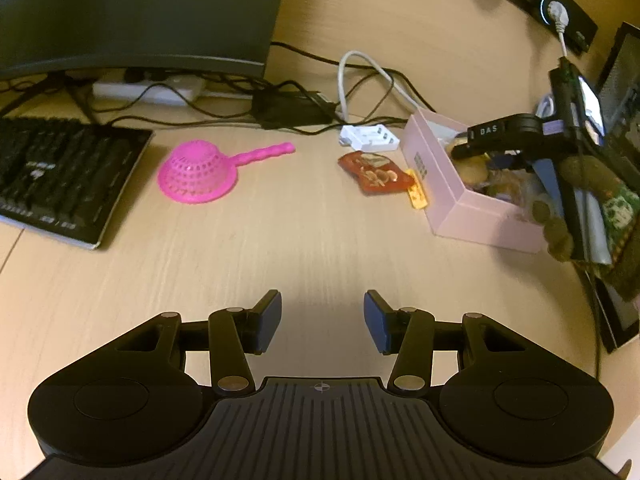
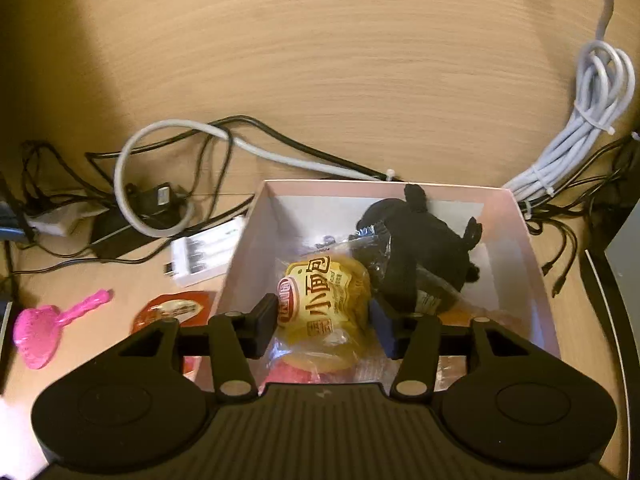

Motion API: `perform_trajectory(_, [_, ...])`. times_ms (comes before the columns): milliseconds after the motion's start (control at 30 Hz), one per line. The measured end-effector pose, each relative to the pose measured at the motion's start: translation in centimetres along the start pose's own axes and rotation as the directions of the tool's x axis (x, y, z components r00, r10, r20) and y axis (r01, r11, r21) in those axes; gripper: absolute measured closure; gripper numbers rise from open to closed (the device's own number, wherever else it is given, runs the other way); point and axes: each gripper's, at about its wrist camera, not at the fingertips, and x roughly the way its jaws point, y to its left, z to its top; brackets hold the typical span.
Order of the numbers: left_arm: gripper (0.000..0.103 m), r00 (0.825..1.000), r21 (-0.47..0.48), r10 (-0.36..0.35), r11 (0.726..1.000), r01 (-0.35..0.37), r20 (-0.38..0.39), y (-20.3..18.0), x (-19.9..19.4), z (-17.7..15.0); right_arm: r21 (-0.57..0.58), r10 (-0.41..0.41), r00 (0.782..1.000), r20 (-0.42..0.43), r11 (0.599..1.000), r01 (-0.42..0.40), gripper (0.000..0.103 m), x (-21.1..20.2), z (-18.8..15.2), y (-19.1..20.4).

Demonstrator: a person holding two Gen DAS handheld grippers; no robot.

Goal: Organize objects
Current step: 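Lower the yellow snack bag into the pink box and open the right tool, then reach the left tool to the pink mesh strainer and grasp it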

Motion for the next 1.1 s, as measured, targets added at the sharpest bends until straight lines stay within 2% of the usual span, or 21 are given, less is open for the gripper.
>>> perform_trajectory(33, [0.052, 1.000, -0.006, -0.012, 1.000, 0.012, -0.003, -0.1, 0.5, 0.6, 0.001, 0.005, 1.000, 0.005, 1.000, -0.005, 0.033, -0.6, -0.1, 0.0])
perform_trajectory(100, [0.052, 0.998, -0.032, -0.060, 0.998, 0.060, 0.000, -0.1, 2.0, 2.2, -0.008, 0.004, 0.999, 0.046, 1.000, -0.003, 0.021, -2.4, -0.5, -0.2])
perform_trajectory(167, [0.051, 0.998, -0.046, -0.061, 0.997, 0.062, 0.022, 0.1, 3.5, 4.1, -0.058, 0.007, 0.996, 0.084, 0.998, -0.002, 0.020, -4.9, -1.3, -0.3])
perform_trajectory(200, [0.051, 0.998, -0.014, -0.045, 0.999, 0.046, 0.035, 0.0, 4.1, 5.2, -0.081, 0.009, 0.995, 0.103, 0.997, 0.000, 0.019, -6.0, -1.7, -0.4])
perform_trajectory(300, [0.051, 0.998, 0.169, 0.020, 0.985, -0.030, 0.061, -0.1, 6.3, 7.7, -0.141, 0.004, 0.990, 0.139, 0.990, 0.015, 0.015, -8.6, -3.0, -0.6])
perform_trajectory(400, [0.051, 0.995, 0.280, 0.084, 0.955, -0.094, 0.046, 1.5, 8.2, 9.5, -0.161, 0.003, 0.992, 0.128, 0.987, 0.018, 0.014, -10.2, -4.9, -1.1])
perform_trajectory(533, [0.051, 0.992, 0.325, 0.123, 0.937, -0.125, 0.026, 4.6, 8.9, 10.3, -0.117, 0.014, 0.997, 0.074, 0.993, -0.005, 0.013, -11.2, -7.1, -1.9])
perform_trajectory(633, [0.050, 0.986, 0.332, 0.165, 0.931, -0.151, -0.015, 6.1, 10.2, 10.2, -0.101, 0.012, 0.999, 0.036, 0.995, -0.009, 0.013, -10.6, -8.1, -1.7])
perform_trajectory(700, [0.049, 0.984, 0.354, 0.177, 0.920, -0.170, 0.014, 6.3, 10.5, 10.1, -0.098, 0.005, 1.000, 0.023, 0.995, -0.003, 0.013, -10.4, -8.5, -1.2])
perform_trajectory(800, [0.045, 0.985, 0.350, 0.169, 0.921, -0.170, 0.033, 6.4, 11.0, 10.3, -0.088, 0.027, 1.000, 0.005, 0.996, -0.026, 0.012, -10.2, -8.8, -0.3])
perform_trajectory(933, [0.042, 0.979, 0.363, 0.195, 0.909, -0.205, 0.064, 6.4, 12.0, 11.0, -0.133, 0.036, 0.999, 0.006, 0.991, -0.035, 0.012, -10.4, -9.1, 1.4])
perform_trajectory(1000, [0.039, 0.977, 0.331, 0.208, 0.920, -0.210, 0.044, 6.8, 12.6, 11.6, -0.154, 0.037, 0.999, 0.010, 0.987, -0.035, 0.011, -10.7, -9.3, 2.1])
perform_trajectory(1100, [0.039, 0.980, 0.282, 0.196, 0.939, -0.195, 0.025, 7.5, 12.7, 11.9, -0.173, 0.039, 0.999, 0.021, 0.984, -0.035, 0.002, -11.1, -9.8, 2.6])
